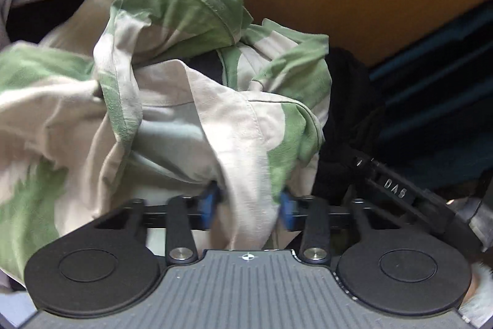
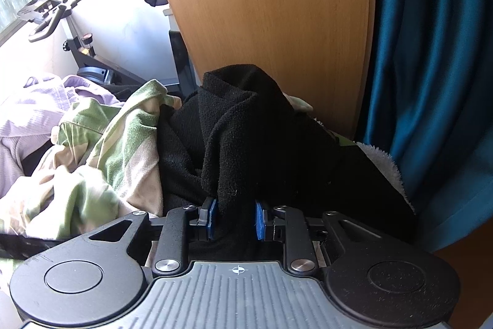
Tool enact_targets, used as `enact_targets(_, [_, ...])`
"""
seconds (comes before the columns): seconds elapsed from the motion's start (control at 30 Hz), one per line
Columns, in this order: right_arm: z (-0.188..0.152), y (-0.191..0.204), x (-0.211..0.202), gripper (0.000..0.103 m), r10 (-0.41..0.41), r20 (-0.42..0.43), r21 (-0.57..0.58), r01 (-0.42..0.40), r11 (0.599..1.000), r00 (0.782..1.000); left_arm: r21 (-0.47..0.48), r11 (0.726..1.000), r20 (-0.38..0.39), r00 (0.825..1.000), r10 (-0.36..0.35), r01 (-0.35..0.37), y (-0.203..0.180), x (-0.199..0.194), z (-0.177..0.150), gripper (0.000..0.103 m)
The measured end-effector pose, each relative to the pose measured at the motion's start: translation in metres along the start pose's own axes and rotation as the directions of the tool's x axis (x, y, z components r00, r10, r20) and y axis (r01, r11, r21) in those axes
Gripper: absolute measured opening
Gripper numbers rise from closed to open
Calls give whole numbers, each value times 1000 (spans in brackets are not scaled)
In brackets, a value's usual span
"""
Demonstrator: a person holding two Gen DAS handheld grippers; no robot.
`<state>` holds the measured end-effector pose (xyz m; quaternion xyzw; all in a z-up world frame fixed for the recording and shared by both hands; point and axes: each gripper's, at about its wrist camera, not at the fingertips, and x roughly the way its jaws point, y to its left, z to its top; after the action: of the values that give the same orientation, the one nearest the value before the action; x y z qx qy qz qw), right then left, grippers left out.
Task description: Fold clothes
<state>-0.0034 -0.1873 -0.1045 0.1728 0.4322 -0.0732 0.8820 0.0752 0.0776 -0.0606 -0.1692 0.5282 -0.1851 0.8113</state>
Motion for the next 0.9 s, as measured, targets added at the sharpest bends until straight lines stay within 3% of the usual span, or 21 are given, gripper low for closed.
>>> enact_targets(0.03, [0,0,1,24,0,-2,-3,0,1000,1000,9,1000,1,1000,-2,2,-1,1,-2,14])
enact_targets(0.17, [2,-1,4,30,-5,-11,8,5,1000,1000,43,999,6,1000,-11,11,-6,3,-9,9])
enact_targets(0.23, [3,-3,4,32,-2,-18,22,3,1000,1000,16,1000,123,992,5,-7,1,-29,2,8])
enact_targets(0.27, [4,-4,3,33,-2,-19,27,2,1000,1000,-3,999,196,980,33,-33,5,-49,7,6])
enact_targets(0.33, [5,-5,1,33,7,-16,29,-6,1000,1000,-58,995,343,935,92,-77,15,-88,15,6])
enact_targets(0.43, [6,-6,-3,22,22,-2,20,-22,1000,1000,-153,983,524,834,171,-106,29,-143,25,6])
enact_targets(0.53, [9,-4,-15,18,29,45,29,-30,999,999,-203,972,601,768,219,-118,38,-181,29,6])
enact_targets(0.67, [21,-4,-47,17,59,178,50,-69,996,982,-199,976,667,717,201,-89,40,-211,25,5])
enact_targets(0.8, [43,2,-85,16,91,313,27,-105,994,945,-226,973,704,682,197,-48,47,-233,28,5])
enact_targets(0.83, [48,4,-94,16,99,342,19,-112,993,934,-232,972,718,667,199,-40,48,-241,26,5])
enact_targets(0.9, [56,8,-109,16,113,393,12,-128,992,913,-239,970,758,616,214,-42,50,-258,26,5])
